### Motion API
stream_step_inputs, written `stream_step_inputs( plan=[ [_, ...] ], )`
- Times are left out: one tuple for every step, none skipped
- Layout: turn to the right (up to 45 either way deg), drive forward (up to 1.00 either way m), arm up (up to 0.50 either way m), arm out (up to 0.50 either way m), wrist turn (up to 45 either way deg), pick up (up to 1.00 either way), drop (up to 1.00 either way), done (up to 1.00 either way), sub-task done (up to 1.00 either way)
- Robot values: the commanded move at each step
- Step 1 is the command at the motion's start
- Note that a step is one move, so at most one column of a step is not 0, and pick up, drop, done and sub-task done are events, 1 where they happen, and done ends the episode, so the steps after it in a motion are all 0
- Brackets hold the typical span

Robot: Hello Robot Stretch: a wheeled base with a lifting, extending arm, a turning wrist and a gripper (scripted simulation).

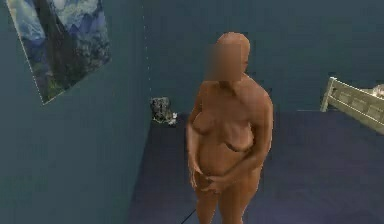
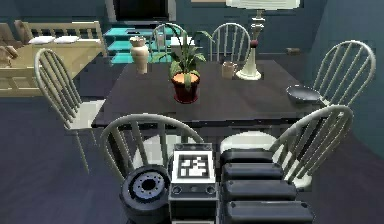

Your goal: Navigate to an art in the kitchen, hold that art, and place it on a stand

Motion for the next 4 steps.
stream_step_inputs(
  plan=[
    [0.0, 0.45, 0.0, 0.0, 0.0, 0.0, 0.0, 0.0, 0.0],
    [45.0, 0.0, 0.0, 0.0, 0.0, 0.0, 0.0, 0.0, 0.0],
    [3.0, 0.0, 0.0, 0.0, 0.0, 0.0, 0.0, 0.0, 0.0],
    [0.0, 0.95, 0.0, 0.0, 0.0, 0.0, 0.0, 0.0, 0.0]
  ],
)
